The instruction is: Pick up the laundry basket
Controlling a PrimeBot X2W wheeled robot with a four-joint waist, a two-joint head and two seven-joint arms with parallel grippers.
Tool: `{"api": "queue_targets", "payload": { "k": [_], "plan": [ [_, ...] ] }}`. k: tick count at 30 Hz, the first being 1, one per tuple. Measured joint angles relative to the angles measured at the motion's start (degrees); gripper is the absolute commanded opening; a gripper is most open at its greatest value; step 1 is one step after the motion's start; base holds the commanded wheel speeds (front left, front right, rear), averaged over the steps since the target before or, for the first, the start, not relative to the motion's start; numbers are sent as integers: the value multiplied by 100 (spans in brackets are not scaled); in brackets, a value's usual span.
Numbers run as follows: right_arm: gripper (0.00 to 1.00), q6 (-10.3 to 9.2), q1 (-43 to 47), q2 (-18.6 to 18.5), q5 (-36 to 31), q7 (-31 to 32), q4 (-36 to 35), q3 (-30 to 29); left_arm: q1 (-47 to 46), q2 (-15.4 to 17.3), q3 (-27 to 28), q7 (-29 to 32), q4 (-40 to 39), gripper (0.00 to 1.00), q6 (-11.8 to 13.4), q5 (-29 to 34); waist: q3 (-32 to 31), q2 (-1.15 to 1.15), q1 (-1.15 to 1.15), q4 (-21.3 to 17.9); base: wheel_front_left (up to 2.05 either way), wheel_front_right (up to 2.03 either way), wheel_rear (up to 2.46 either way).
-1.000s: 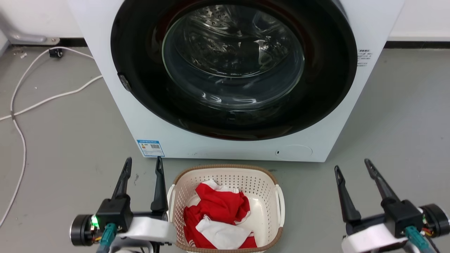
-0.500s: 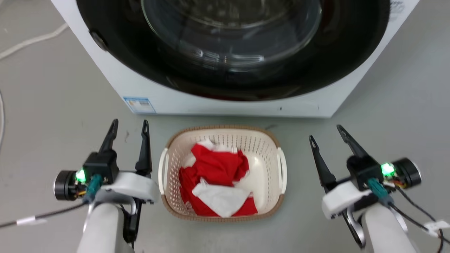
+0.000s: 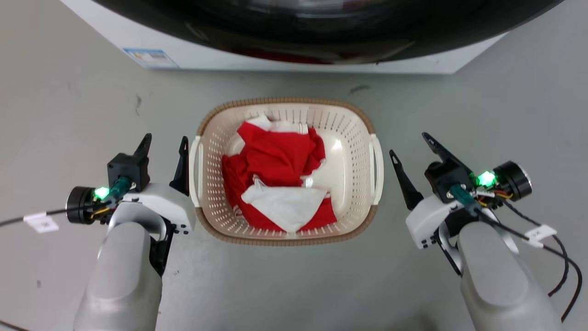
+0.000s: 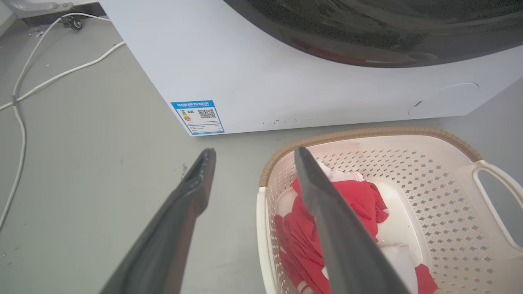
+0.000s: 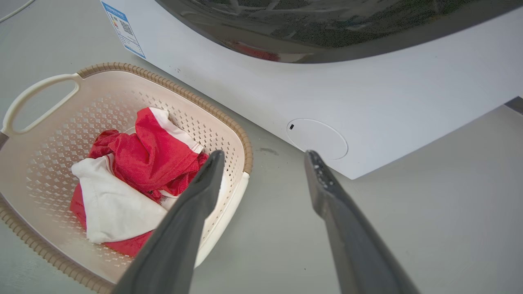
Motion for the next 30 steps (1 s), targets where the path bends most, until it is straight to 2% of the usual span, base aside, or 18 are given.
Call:
{"api": "queue_targets", "payload": {
  "k": [14, 30],
  "plan": [
    [100, 0, -834, -1, -118, 0, 1302, 66, -962, 96, -321, 2, 1722, 100, -94, 15, 863, 0, -1, 2, 0, 0, 0],
    [100, 0, -1393, -1, -82, -2, 2100, 132, -1541, -33, -566, 2, 2521, 100, -109, -25, 1433, 0, -1, 107, 0, 0, 0]
  ]
}}
